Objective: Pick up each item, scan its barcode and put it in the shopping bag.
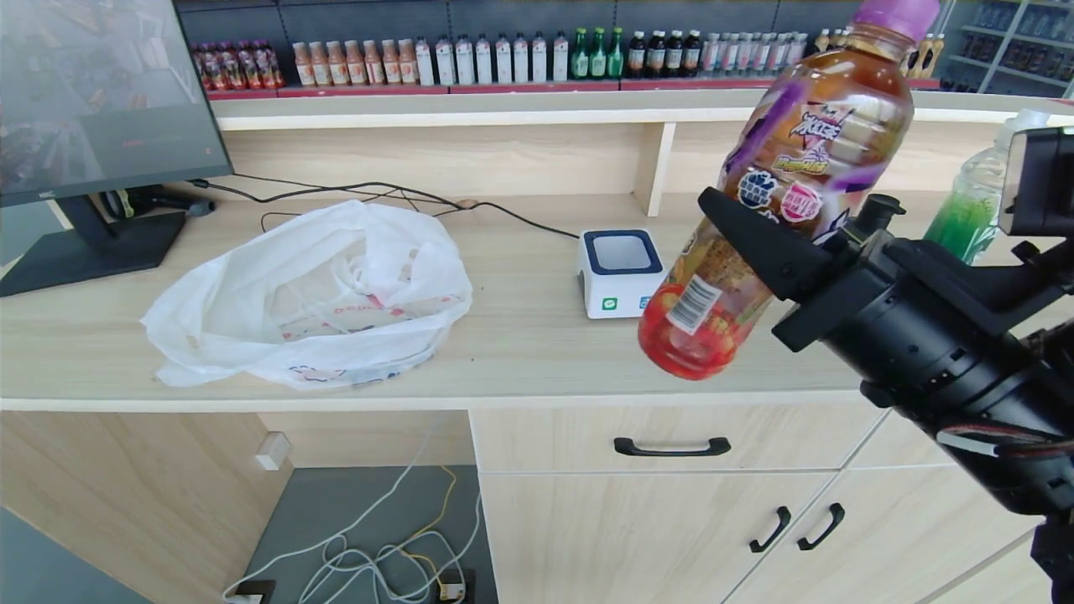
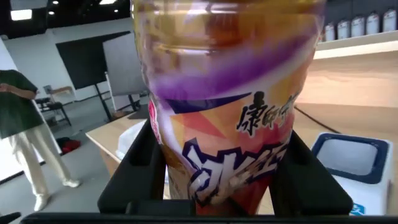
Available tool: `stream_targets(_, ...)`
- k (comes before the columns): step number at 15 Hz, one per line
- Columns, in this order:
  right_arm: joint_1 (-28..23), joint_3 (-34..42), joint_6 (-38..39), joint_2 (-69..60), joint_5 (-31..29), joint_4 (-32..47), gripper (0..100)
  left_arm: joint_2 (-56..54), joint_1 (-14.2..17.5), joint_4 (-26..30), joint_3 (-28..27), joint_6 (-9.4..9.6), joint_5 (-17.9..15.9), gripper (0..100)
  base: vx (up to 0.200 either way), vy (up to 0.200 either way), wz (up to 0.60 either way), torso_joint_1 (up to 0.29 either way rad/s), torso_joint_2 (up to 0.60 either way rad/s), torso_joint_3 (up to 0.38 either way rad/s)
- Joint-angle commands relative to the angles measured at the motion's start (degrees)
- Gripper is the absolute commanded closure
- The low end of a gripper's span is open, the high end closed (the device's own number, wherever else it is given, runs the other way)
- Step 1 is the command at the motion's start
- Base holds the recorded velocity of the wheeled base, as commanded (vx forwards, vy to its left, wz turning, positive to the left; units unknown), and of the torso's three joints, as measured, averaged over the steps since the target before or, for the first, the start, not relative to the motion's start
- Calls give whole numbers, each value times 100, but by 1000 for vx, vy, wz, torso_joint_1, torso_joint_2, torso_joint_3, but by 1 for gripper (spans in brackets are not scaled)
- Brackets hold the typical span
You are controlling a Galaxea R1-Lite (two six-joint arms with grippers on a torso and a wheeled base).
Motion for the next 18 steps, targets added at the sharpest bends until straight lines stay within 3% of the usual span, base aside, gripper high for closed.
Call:
stream_targets(1, -317, -87, -451, 27, -146, 146, 100, 1, -1, -1, 0, 2, -4, 0, 0, 0, 0, 0, 0, 0)
stream_targets(5, -335, -254, -1075, 36, -638, 428, 100, 1, -1, -1, 0, 2, -4, 0, 0, 0, 0, 0, 0, 0)
stream_targets(8, -370, -298, -1681, 10, -1367, 322, 100, 1, -1, -1, 0, -16, 5, 0, 0, 0, 0, 0, 0, 0)
stream_targets(18, -370, -395, -1831, 89, -1350, 287, 100, 1, -1, -10, 0, -42, 5, 0, 0, 0, 0, 0, 0, 0)
